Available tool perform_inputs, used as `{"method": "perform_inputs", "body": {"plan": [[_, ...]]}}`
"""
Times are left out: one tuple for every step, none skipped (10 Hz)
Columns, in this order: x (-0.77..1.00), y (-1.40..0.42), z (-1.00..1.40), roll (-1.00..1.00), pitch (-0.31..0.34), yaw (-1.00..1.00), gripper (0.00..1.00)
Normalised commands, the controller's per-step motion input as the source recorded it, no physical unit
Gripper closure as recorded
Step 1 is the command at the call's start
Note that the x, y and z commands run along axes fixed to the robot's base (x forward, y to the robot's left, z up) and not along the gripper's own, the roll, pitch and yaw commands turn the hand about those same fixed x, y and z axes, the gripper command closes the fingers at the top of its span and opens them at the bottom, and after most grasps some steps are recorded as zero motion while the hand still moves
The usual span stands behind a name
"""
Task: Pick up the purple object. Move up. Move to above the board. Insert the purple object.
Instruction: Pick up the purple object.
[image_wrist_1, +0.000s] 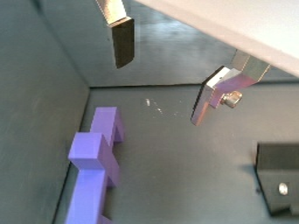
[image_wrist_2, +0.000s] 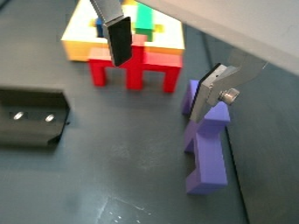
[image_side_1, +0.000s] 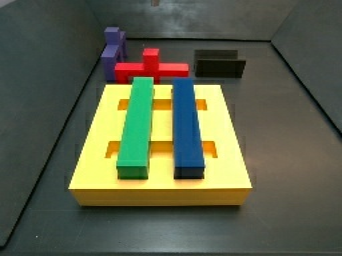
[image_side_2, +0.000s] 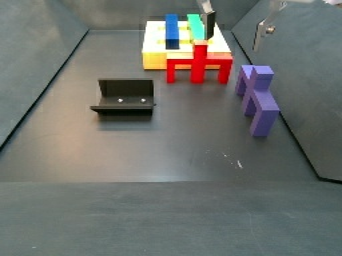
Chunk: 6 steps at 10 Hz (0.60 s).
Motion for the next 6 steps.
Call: {"method": "perform_inputs", "body": {"plan": [[-0.15,-0.05,-0.41,-0.08,-0.121,-0.87,0.0],[-0.15,-0.01,-0.34,-0.05,-0.101,-0.9,0.0],[-0.15,0.0,-0.32,-0.04,-0.099,-0.91,0.0],[-0.16,0.0,-0.2,0.0,-0.069,-0.97,0.0],[-0.15,0.0,-0.13,0.0,-0.051,-0.99,0.0],[-0.21,0.0,-0.08,0.0,-0.036,-0.88,0.0]]}}
